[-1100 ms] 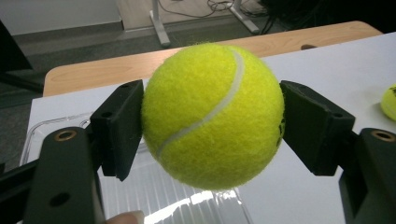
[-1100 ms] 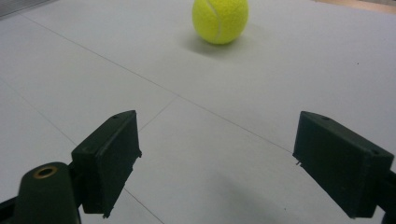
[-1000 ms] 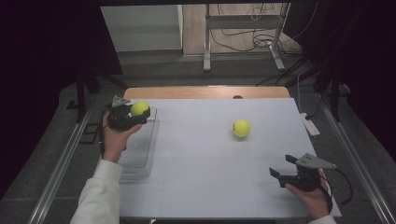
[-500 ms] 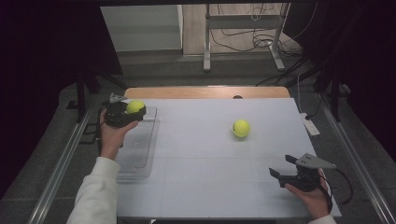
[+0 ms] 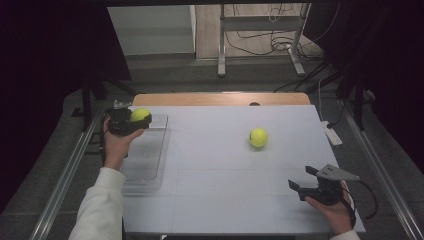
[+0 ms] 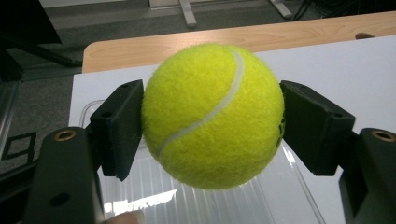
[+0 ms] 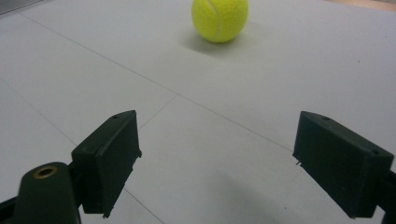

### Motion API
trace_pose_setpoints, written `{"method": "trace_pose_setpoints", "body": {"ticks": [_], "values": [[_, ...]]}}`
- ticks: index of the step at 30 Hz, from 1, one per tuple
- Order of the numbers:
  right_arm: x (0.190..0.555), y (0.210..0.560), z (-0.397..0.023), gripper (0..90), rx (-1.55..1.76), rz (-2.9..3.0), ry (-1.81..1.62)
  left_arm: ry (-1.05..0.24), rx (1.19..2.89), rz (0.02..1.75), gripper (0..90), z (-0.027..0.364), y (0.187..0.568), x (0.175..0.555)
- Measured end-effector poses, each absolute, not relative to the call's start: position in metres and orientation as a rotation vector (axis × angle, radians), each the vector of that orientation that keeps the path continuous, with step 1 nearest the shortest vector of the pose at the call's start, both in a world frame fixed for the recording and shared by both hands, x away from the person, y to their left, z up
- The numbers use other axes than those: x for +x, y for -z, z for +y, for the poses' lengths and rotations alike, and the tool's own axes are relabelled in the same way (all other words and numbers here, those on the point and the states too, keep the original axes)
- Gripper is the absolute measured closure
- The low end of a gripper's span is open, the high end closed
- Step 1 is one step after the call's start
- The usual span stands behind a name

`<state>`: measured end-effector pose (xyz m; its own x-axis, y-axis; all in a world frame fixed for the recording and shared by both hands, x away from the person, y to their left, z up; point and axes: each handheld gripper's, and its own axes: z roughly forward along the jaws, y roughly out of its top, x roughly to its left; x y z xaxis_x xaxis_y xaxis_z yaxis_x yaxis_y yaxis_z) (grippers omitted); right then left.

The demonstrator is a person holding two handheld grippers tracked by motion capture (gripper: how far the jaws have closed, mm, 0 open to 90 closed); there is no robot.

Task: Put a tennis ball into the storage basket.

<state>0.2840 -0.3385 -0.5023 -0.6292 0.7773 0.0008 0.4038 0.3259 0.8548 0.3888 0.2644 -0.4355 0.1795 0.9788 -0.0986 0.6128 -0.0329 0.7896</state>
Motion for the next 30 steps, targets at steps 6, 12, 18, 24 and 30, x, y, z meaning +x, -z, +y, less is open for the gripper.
{"method": "trace_pose_setpoints", "body": {"ticks": [6, 12, 18, 24, 30], "values": [[0.284, 0.502, -0.339, 14.8, 1.043, 2.184, -1.231, -0.639, 1.732, 1.539, 27.0, 0.269, 0.439, 0.391], [0.284, 0.502, -0.339, 14.8, 1.042, 2.184, -1.230, -0.639, 1.732, 1.555, 27.0, 0.272, 0.441, 0.393], [0.284, 0.502, -0.339, 14.8, 1.043, 2.184, -1.230, -0.632, 1.739, 1.571, 27.0, 0.274, 0.444, 0.395], [0.284, 0.502, -0.339, 14.8, 1.042, 2.184, -1.229, -0.629, 1.739, 1.589, 27.0, 0.277, 0.447, 0.397], [0.284, 0.502, -0.339, 14.8, 1.043, 2.185, -1.228, -0.623, 1.744, 1.601, 27.0, 0.278, 0.450, 0.399]]}}
